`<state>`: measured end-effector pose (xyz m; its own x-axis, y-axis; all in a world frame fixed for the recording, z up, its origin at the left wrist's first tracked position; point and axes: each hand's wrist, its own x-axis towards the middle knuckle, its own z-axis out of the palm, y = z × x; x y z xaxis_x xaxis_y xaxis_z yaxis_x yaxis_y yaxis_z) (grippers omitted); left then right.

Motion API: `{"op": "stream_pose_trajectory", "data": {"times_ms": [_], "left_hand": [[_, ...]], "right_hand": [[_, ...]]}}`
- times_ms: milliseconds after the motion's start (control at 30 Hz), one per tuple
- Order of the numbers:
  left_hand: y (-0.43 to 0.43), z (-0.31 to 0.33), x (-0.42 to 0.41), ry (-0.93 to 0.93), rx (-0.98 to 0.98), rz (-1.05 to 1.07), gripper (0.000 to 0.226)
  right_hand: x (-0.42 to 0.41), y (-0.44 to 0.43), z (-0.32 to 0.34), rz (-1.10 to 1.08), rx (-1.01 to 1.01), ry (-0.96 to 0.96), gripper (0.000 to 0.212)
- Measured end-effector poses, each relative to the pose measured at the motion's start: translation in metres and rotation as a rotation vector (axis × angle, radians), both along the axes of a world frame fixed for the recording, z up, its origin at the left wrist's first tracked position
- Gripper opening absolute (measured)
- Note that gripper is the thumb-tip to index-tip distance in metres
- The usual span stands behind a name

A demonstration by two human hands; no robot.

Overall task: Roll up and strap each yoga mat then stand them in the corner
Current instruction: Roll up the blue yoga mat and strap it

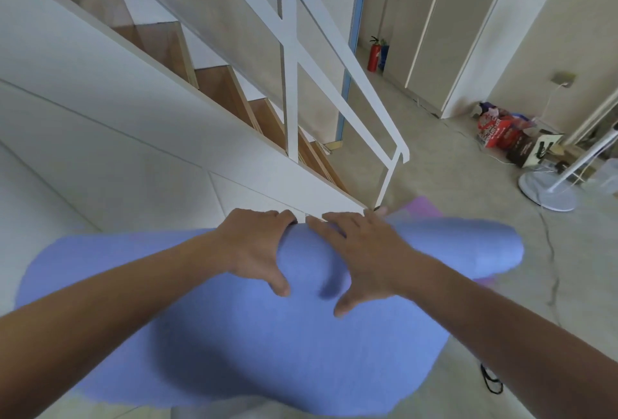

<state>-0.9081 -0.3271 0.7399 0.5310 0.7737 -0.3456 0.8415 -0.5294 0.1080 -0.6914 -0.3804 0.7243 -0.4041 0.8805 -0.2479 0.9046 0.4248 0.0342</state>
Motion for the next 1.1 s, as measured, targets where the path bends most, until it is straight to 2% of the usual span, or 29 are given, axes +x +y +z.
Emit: {"op": "stream_pose_trajectory", "data": {"times_ms": [67,133,233,300,367,433,500,533,600,667,733,833,900,967,1033,1100], "left_hand": [[0.008,0.003,-0.002,-0.049,-0.223,0.075,0.089],[0.012,0.008,-0.002,-0.059,-0.385,0.111,0.088],[0.011,0.014,0.002,-0.041,-0.475,0.091,0.098],[0.002,0.017,0.005,0.067,-0.325,-0.022,0.124],[-0.009,0.013,0.008,0.204,0.010,-0.195,0.143],[-0.017,0.006,0.010,0.244,0.259,-0.280,0.145],[-0.013,0.001,0.010,0.185,0.309,-0.263,0.131],[-0.010,-0.001,0.009,0.143,0.290,-0.243,0.121],[-0.001,-0.004,0.006,0.086,0.199,-0.188,0.108],[0.008,-0.005,0.004,0.020,0.028,-0.079,0.103],[0.014,-0.001,0.006,-0.079,-0.189,0.050,0.100],[0.021,-0.002,0.011,-0.152,-0.387,0.125,0.096],[0.024,0.001,0.014,-0.160,-0.464,0.131,0.097],[0.023,0.007,0.015,-0.151,-0.499,0.115,0.106],[0.016,0.012,0.018,-0.015,-0.328,-0.006,0.127],[0.004,0.010,0.021,0.166,0.038,-0.188,0.143]], "right_hand": [[-0.006,-0.007,-0.006,0.015,0.073,-0.054,0.142],[-0.007,-0.007,-0.010,0.019,0.089,-0.029,0.134],[-0.007,-0.004,-0.010,-0.032,-0.005,0.036,0.115],[-0.006,0.002,-0.004,-0.102,-0.072,0.096,0.105],[-0.002,0.010,0.004,-0.170,-0.141,0.175,0.096],[0.002,0.017,0.011,-0.220,-0.226,0.236,0.090],[0.006,0.019,0.012,-0.235,-0.257,0.267,0.089],[0.007,0.018,0.012,-0.229,-0.250,0.272,0.092],[0.007,0.012,0.010,-0.184,-0.195,0.224,0.113],[0.004,0.003,0.002,-0.090,-0.059,0.056,0.138],[-0.001,-0.007,-0.009,-0.030,0.091,-0.060,0.147],[0.000,-0.005,-0.016,0.009,0.196,-0.072,0.137],[0.003,-0.001,-0.012,0.049,0.178,-0.076,0.123],[0.005,0.006,-0.007,0.029,0.114,-0.075,0.112],[0.006,0.014,-0.001,-0.049,0.041,-0.038,0.107],[0.010,0.022,0.006,-0.155,-0.044,0.039,0.103]]}}
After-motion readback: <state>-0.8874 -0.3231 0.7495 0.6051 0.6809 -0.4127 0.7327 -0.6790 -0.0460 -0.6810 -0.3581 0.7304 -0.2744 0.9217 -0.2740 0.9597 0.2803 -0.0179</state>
